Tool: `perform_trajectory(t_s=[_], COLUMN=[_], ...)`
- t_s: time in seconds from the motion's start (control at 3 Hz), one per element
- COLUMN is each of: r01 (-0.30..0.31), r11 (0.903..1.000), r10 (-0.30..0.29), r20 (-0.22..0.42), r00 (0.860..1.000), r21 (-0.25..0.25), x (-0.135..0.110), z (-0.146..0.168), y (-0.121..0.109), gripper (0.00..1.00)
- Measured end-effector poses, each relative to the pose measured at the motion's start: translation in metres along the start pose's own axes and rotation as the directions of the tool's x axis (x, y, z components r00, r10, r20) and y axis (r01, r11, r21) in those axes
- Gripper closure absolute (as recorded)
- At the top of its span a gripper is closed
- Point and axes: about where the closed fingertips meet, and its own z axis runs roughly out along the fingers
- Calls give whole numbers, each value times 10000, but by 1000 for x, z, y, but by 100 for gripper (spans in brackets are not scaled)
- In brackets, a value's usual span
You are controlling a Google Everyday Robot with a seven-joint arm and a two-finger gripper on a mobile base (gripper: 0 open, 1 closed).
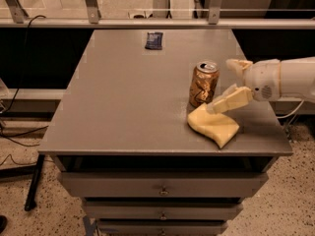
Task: Move orange can near sponge
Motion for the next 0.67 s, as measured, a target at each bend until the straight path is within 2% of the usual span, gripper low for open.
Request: perform_trajectory(t_s=[0.33, 0.67], r01=[1525, 2394], r11=[9846, 9537], r10=[-1551, -2446], r20=[251, 61], r00=[9876, 9696], r21=[854, 1819], x=[-32, -63], z=[-77, -143], y=[-28, -47], gripper=[0, 0])
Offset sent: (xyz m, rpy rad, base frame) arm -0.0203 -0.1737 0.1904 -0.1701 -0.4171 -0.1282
